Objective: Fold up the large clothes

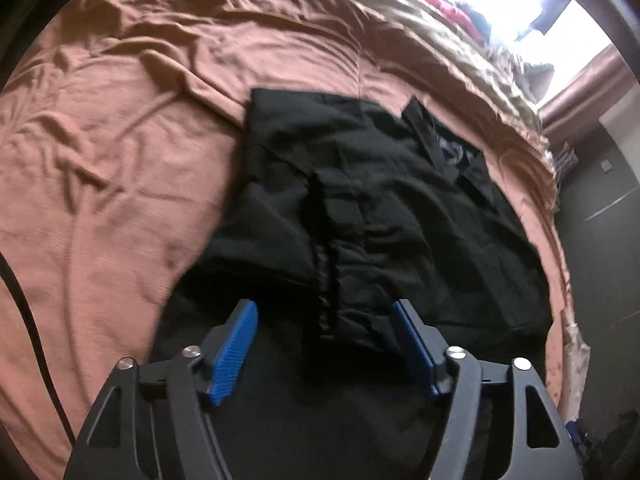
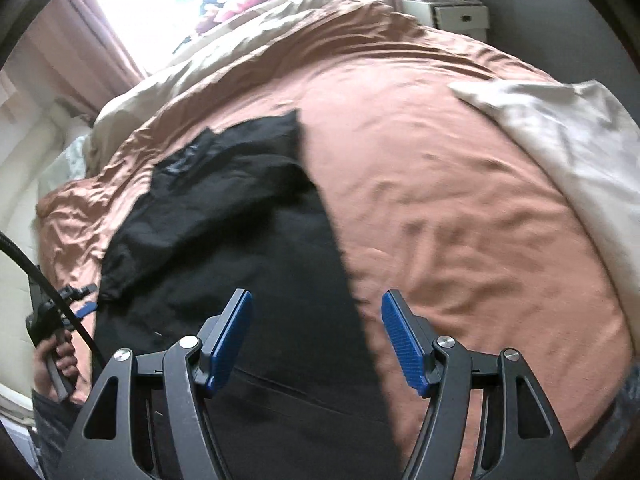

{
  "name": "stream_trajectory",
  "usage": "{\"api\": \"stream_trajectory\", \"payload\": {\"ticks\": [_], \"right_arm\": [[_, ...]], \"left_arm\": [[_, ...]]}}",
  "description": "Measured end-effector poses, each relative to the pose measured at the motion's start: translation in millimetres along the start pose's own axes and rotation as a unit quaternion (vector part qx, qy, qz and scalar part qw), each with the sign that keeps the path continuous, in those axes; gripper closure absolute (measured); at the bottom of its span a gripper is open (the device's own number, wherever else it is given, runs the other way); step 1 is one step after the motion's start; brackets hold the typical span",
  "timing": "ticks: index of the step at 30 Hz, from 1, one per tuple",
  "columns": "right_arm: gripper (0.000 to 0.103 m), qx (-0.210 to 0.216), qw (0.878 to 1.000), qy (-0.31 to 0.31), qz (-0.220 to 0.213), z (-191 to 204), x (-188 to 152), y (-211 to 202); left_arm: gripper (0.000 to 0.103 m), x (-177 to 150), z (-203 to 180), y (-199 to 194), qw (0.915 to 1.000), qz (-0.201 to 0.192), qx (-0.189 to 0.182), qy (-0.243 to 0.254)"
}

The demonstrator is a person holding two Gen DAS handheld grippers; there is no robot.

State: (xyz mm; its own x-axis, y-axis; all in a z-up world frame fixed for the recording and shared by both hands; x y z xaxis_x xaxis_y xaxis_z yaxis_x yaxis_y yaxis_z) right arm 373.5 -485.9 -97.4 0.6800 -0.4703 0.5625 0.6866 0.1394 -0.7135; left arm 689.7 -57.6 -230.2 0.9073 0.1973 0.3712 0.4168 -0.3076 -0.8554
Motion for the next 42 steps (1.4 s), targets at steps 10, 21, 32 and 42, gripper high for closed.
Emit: {"api": "stream_trajectory", "payload": {"ticks": [10,21,32,42], "right_arm": [[0.037,-0.021,0.998,0.05,0.027,-48.1,-33.7,-6.8],[0.037,-0.016,0.997,0.079,0.019,-78.9,-44.6,-23.3],[0.037,0.022,0.997,0.055,0.041,-70.0,-57.0,-31.7],[0.037,0.046,0.996,0.028,0.066,-69.3,-84.6,-36.5]], "left_arm": [[0.093,-5.6,-34.9,9.3,0.9988,0.005,0.013,0.048],[0.087,30.1,-29.0,2.4,0.9963,0.004,0.066,0.054],[0.053,5.8,19.2,-62.9,0.9951,-0.021,0.091,0.035],[0.053,-57.4,77.8,-122.2,0.995,-0.022,0.092,0.033]]}}
Point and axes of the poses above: each gripper's, at about its wrist camera, not at the fingertips, and y roughly the way its jaws point, z to its left, x to its top, the point moved 2 cm from there along y, roughly the way its jaws point, and after that the axes turned 3 degrees about x, right-handed, at the moved point
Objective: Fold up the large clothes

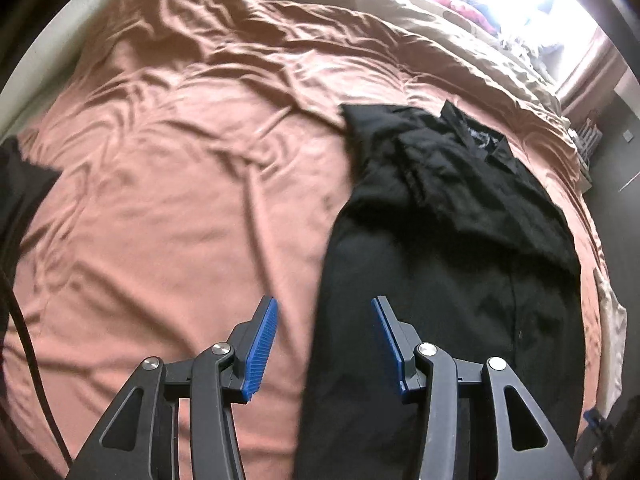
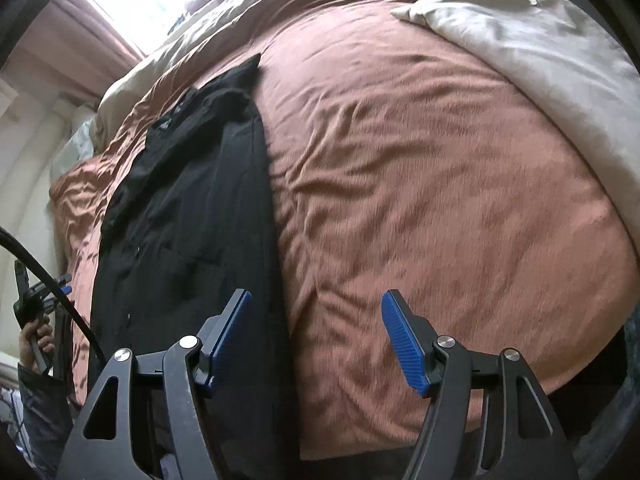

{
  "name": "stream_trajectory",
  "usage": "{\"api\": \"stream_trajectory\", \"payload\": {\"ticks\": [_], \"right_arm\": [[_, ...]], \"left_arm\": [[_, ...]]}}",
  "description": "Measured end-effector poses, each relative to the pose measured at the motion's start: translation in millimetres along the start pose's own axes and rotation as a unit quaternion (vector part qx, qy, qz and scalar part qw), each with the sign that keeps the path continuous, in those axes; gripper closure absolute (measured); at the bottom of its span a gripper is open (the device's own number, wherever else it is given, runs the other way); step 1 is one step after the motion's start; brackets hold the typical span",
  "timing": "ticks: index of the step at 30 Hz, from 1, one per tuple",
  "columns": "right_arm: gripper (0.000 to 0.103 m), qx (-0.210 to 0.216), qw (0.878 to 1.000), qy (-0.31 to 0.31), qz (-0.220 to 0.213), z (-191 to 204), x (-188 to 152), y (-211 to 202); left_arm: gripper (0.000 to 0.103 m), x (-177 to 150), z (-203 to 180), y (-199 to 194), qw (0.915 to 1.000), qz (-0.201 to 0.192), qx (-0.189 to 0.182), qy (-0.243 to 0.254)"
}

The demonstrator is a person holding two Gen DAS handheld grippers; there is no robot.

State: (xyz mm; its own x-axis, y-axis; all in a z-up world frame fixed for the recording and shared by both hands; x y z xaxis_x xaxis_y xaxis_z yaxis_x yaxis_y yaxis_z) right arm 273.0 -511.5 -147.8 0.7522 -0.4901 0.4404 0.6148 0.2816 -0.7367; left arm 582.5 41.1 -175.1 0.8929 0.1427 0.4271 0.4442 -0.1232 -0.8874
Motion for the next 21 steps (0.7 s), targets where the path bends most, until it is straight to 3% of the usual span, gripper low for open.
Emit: {"api": "stream_trajectory", "payload": {"ticks": [9,21], "right_arm": [[0.038,0.029,0.999,-0.011,0.01,1.4,-31.6,0.5],[0.05,0.072,0.997,-0.007,0.039,13.2,-69.4,21.9]], "left_arm": [[0.053,-91.5,32.1,-16.6,0.9995,0.026,-0.017,-0.003],[0.054,-184.3,35.4,-30.0,0.9938,0.045,-0.094,-0.04]]}}
Point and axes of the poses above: each gripper's, at about its wrist camera, not at the fingertips, and y roughly the way its jaws point, z to its left, x to its top, the point moved 2 cm from there along y, roughly the way its jaws point, and after that the axes turned 3 degrees about x, right-handed, at the moved point
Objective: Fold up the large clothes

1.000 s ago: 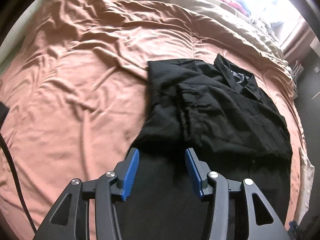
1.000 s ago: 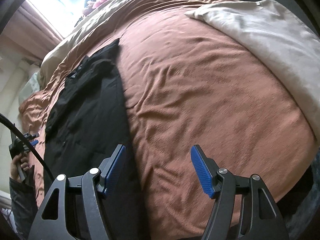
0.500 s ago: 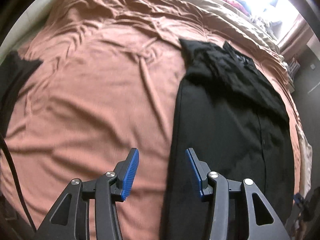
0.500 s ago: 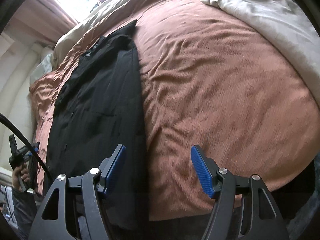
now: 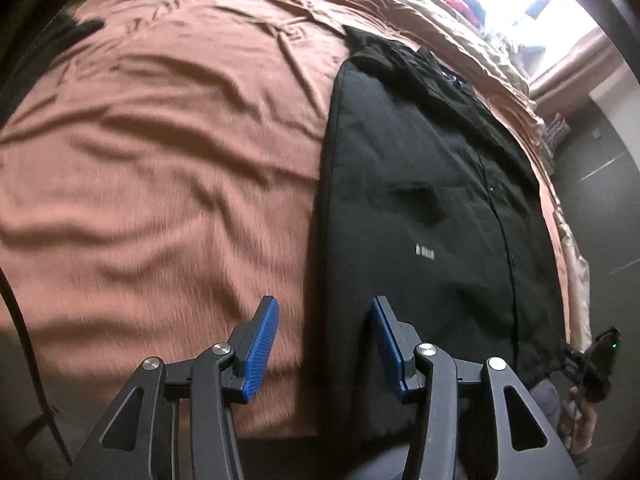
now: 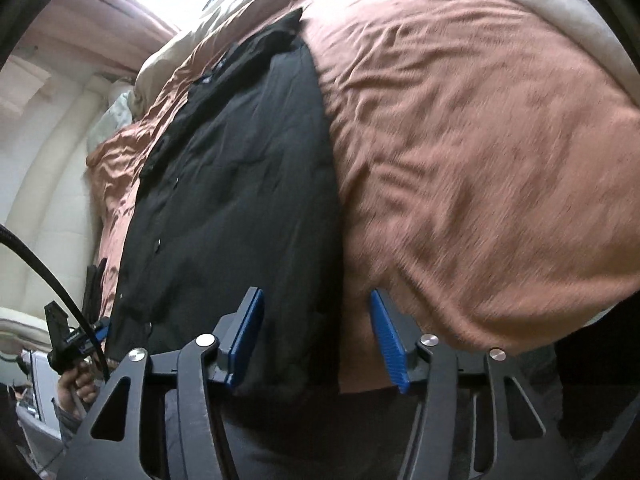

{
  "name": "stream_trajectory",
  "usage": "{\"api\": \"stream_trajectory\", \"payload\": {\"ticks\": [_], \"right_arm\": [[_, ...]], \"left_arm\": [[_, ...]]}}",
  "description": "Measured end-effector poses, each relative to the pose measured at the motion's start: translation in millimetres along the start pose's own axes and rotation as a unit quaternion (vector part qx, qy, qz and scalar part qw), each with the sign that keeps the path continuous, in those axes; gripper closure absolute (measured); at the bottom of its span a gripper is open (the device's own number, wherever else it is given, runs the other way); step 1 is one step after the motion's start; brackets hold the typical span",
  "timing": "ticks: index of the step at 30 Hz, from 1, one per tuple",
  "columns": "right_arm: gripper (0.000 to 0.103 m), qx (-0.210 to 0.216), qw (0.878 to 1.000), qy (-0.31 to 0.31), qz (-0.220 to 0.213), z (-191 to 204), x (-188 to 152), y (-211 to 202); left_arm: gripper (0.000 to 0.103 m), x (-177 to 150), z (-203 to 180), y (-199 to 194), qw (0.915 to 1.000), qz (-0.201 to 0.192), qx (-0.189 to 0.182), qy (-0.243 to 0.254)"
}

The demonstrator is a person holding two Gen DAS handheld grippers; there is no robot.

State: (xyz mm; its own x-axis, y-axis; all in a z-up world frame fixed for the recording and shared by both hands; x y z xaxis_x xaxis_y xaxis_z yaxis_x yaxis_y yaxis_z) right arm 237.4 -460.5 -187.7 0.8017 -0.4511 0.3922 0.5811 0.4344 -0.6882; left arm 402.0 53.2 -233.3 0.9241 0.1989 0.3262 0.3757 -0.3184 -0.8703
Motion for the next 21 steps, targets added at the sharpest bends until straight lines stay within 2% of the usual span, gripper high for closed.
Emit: {"api": "stream_trajectory", "payload": {"ticks": [8,16,21], "right_arm": [[0.051,0.019,1.0,-0.012,0.01,8.9,-11.7,10.0],[0.051,0.055,0.998,0.03,-0.017,-3.5,-22.5,13.5],[0.063,0.048,0.997,0.052,-0.028,-8.8,-19.4,20.5]], "left_arm": [[0.07,-31.1,0.9,-3.1,0.9992,0.001,-0.034,-0.023],[0.072,-37.6,3.4,3.4,0.998,-0.005,-0.047,-0.041],[0.076,-31.7,-1.5,10.1,0.9983,-0.018,-0.033,-0.044]]}}
Point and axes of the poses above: each gripper's, at about its wrist camera, not at the fingertips, and y roughly the way its jaws point, z to its left, x to its top, the point moved 2 cm from there along y, roughly the way its jaws point, and after that the axes turned 3 degrees about x, right-handed, at the moved point
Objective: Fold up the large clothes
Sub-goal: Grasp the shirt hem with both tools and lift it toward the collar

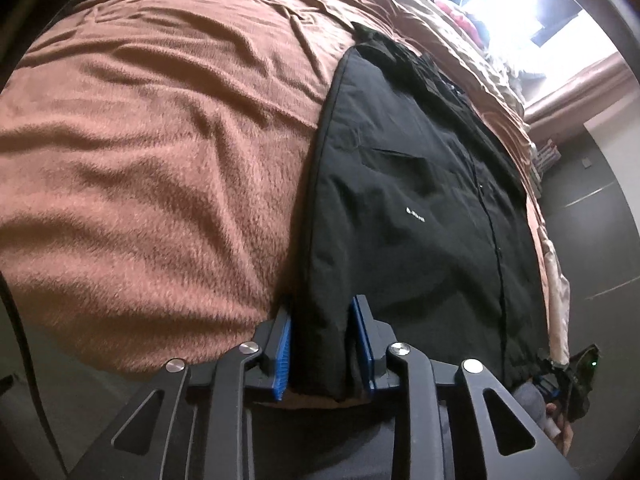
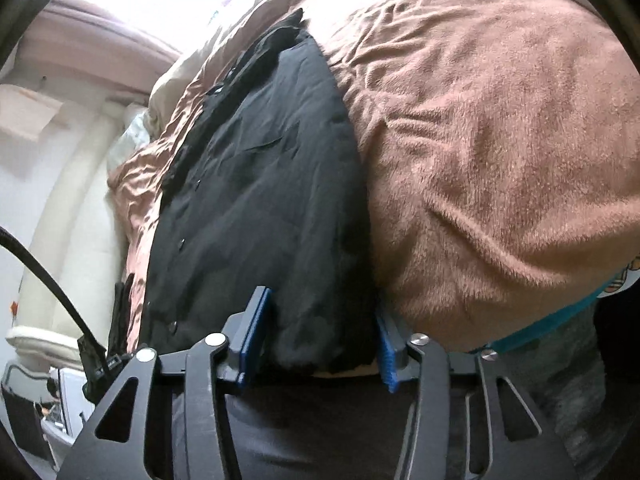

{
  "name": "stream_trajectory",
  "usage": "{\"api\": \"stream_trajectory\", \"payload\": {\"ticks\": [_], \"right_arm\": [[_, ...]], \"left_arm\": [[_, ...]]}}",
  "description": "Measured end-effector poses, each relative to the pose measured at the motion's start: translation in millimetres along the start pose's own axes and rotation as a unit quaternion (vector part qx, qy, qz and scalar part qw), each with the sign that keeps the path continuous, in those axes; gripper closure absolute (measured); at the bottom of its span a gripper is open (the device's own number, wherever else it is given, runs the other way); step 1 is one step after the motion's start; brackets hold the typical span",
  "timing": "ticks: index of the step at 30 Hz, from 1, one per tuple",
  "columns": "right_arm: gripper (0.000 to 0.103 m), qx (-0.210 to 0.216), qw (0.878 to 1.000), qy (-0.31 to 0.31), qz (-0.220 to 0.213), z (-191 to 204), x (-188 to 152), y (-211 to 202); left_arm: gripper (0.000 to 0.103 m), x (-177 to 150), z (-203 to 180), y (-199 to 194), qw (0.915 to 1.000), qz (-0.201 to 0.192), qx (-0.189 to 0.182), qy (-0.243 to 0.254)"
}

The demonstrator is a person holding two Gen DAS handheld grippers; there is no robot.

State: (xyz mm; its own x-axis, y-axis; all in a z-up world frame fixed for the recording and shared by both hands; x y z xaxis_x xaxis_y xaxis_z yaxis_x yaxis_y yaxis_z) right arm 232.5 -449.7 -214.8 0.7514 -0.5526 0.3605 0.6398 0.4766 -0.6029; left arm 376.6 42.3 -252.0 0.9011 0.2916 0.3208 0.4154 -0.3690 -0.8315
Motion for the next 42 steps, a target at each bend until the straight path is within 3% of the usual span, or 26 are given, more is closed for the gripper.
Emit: {"api": "stream_trajectory", "payload": {"ticks": [1,5,8,18,26,32,36,42], "right_arm": [[0.064,-0.004,1.0,0.003,-0.001,0.5,1.6,1.6],[0.091,-0.015,1.0,-0.006,0.001,11.1,0.1,1.3],[0.095,-0.011,1.0,-0.025,-0.013,27.5,-1.1,-8.9],[0.096,0.058,0.994,-0.053,-0.073,75.8,1.5,-69.4],[0.096,0.101,0.987,-0.072,-0.099,87.8,-12.0,-132.5],[0.096,0.14,0.978,-0.098,-0.119,103.1,-19.2,-172.7],[0.096,0.16,0.971,-0.115,-0.135,114.6,-24.5,-202.6],[0.096,0.181,0.959,-0.142,-0.167,127.8,-31.9,-245.3]], "left_arm": [[0.079,-0.4,-0.9,-0.7,1.0,-0.002,0.004,0.001],[0.088,-3.8,-4.4,-9.9,0.9998,-0.018,0.001,0.005],[0.09,-3.0,-9.3,-26.3,0.9993,-0.036,-0.011,0.006],[0.092,0.4,-30.4,-98.6,0.9955,-0.09,-0.027,0.015],[0.092,-1.4,-39.7,-164.3,0.989,-0.138,-0.051,0.016],[0.092,-2.9,-55.8,-229.9,0.9771,-0.197,-0.072,0.033],[0.092,-3.8,-63.0,-275.0,0.9669,-0.224,-0.118,0.032],[0.092,-1.2,-81.8,-325.9,0.9515,-0.274,-0.126,0.062]]}}
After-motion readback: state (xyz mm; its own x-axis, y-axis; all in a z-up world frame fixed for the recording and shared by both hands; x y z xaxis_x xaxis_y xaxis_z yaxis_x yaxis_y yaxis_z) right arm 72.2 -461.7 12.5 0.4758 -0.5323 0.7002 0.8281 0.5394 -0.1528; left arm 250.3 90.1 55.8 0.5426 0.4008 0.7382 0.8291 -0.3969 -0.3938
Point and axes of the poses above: each gripper's, at about its wrist camera, not at the fingertips, and y roughly the way its jaws point, z to its left, x to its top, the point moved 2 cm from there along y, roughly the way its jaws point, and after that the axes turned 3 degrees about x, right-handed, at the moved point
